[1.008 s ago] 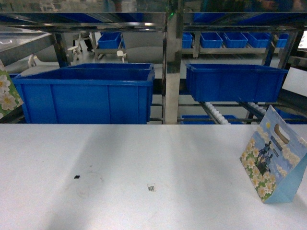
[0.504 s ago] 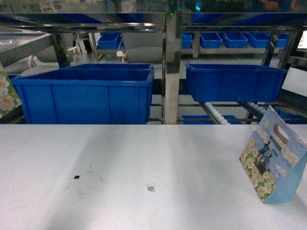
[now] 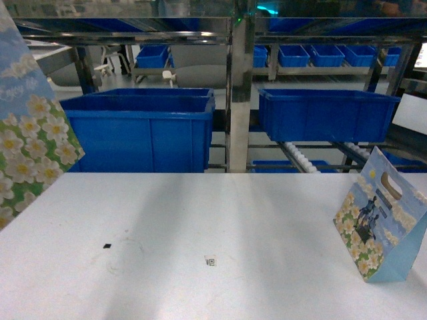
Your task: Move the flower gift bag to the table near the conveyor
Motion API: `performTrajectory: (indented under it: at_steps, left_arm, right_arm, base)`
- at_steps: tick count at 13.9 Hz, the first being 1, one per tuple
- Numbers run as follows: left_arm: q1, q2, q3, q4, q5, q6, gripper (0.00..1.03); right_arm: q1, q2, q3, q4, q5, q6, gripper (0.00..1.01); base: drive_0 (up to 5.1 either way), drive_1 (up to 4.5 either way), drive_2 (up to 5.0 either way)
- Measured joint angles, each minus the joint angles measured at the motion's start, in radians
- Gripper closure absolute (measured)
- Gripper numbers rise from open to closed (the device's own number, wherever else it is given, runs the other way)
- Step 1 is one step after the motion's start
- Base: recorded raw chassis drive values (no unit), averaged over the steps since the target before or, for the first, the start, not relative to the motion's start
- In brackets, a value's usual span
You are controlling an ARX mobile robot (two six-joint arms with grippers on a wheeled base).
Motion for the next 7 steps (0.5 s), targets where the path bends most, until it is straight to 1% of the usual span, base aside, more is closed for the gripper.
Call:
performTrajectory:
  at_steps: [2, 3, 4, 5, 6, 7]
  left_arm:
    - [-0.104, 0.151, -0.002, 0.163, -0.141, 0.0, 1.01]
    - [-0.136, 0.243, 0.0, 0.243, -0.197, -0.003, 1.01]
    - [-0.158, 0.359, 0.016, 0.327, -0.247, -0.014, 1.01]
    - [-0.168, 0.468, 0.05, 0.405, -0.285, -0.027, 1.01]
    - [-0.172, 0.568, 0.09, 0.47, -0.309, -0.032, 1.01]
    - [-0.172, 0.679, 0.137, 0.505, -0.325, -0.056, 1.01]
  right_arm:
    - [0.0, 0.0, 0.0, 0.0, 0.0, 0.0, 0.03]
    - [0.0, 0.0, 0.0, 0.0, 0.0, 0.0, 0.03]
    - [0.0, 0.0, 0.0, 0.0, 0.0, 0.0, 0.03]
    - [0.0, 0.0, 0.0, 0.0, 0.0, 0.0, 0.03]
    - [0.0, 0.0, 0.0, 0.0, 0.0, 0.0, 0.03]
    - [0.0, 0.0, 0.0, 0.0, 0.0, 0.0, 0.03]
  base:
    - [0.0, 0.0, 0.0]
    - [0.0, 0.0, 0.0]
    - [0.0, 0.0, 0.0]
    - [0.0, 0.0, 0.0]
    - [0.0, 0.0, 0.0]
    - [0.0, 0.0, 0.0]
